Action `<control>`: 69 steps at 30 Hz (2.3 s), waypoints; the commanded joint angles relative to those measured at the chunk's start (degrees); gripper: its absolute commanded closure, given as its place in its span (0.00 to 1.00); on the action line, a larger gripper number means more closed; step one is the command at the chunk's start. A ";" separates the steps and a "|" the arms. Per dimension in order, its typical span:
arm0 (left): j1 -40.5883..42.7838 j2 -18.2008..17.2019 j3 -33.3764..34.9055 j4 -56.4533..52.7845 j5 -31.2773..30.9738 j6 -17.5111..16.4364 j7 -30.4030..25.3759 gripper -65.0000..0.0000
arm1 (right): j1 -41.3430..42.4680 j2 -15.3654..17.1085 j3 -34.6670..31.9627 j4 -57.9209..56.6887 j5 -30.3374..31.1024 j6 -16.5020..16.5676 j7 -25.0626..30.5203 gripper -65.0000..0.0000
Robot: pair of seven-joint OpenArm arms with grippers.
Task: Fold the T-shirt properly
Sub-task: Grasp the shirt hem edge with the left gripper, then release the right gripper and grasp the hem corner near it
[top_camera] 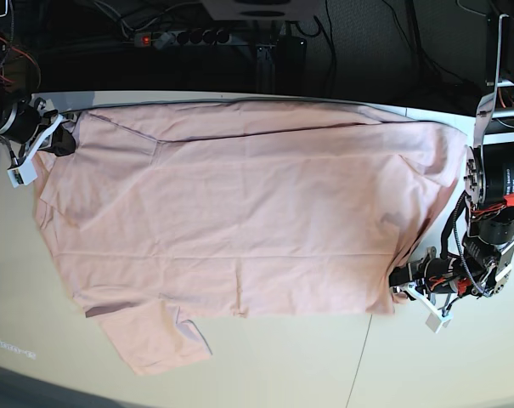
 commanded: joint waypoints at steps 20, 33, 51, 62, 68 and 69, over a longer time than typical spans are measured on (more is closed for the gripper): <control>-2.01 -0.26 0.17 0.11 1.73 -1.01 4.04 1.00 | 23.30 1.44 0.50 -0.44 2.19 2.56 -5.31 1.00; -2.01 -0.50 0.17 0.11 1.36 -1.01 5.27 1.00 | 56.02 1.40 0.48 -43.78 -10.91 2.54 5.95 0.73; -1.99 -0.50 0.17 0.11 0.09 -1.09 7.15 1.00 | 65.24 -9.25 0.50 -73.75 -21.99 1.07 16.35 0.51; -1.99 -0.37 0.17 0.11 -0.87 -1.09 7.34 1.00 | 65.07 -16.85 0.48 -73.26 -28.41 1.05 16.76 0.51; -2.01 -0.39 0.17 0.11 -0.81 -1.09 7.13 1.00 | 65.07 -17.59 0.48 -73.20 -31.01 1.03 16.79 0.51; -2.01 -0.39 0.17 0.11 -0.81 -1.07 7.04 1.00 | 65.07 -17.51 0.48 -73.20 -31.56 1.03 16.79 0.51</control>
